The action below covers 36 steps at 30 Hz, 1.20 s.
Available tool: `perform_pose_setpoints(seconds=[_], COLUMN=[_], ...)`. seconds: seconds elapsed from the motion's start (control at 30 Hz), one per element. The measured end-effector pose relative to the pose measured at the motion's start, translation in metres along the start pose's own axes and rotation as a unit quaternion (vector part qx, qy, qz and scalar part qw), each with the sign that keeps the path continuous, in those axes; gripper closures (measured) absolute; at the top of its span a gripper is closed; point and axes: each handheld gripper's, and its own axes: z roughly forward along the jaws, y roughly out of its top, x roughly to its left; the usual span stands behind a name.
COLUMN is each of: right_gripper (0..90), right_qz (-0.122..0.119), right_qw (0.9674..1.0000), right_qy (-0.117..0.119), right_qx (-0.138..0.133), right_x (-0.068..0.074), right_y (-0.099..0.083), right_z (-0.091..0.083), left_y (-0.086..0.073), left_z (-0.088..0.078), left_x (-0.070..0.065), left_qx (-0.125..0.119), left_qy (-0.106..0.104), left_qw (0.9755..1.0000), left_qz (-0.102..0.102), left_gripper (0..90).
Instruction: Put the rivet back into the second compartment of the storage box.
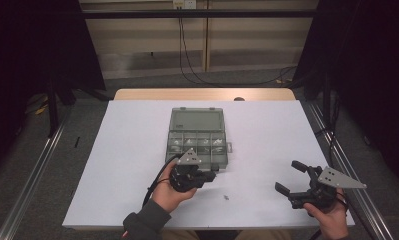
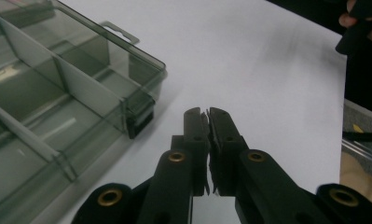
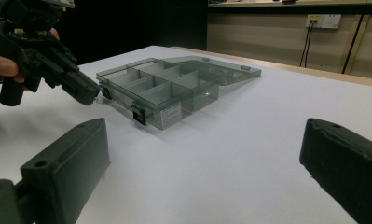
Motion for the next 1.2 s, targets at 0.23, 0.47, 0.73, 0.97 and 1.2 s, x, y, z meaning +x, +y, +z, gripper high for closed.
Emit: perform_pose_setpoints(seconds=[0.23, 0.47, 0.73, 0.97, 1.2], right_gripper=[1.1, 1.0, 1.0, 1.0, 1.0], right_qz=[0.002, 0.001, -0.001, 0.001, 0.001], right_qw=[1.0000, 1.0000, 1.0000, 1.0000, 1.0000], right_qy=[0.000, -0.001, -0.001, 0.000, -0.001], right_qx=[-0.001, 0.000, 0.000, 0.000, 0.000], right_x=[0.000, 0.000, 0.000, 0.000, 0.000], right_y=[0.000, 0.000, 0.000, 0.000, 0.000], right_z=[-0.001, 0.000, -0.001, -0.001, -0.001], left_y=[0.006, 0.011, 0.017, 0.021, 0.020], left_z=[-0.010, -0.020, -0.027, -0.024, -0.021], left_x=[0.012, 0.024, 0.045, 0.059, 0.069], left_qx=[-0.023, -0.027, -0.034, -0.035, -0.034], left_qy=[0.015, 0.036, 0.083, 0.107, 0.129], left_qw=[0.9995, 0.9987, 0.9950, 0.9919, 0.9889], left_qz=[-0.015, -0.024, -0.046, -0.058, -0.066], left_gripper=[86.9, 86.9, 86.9, 86.9, 86.9])
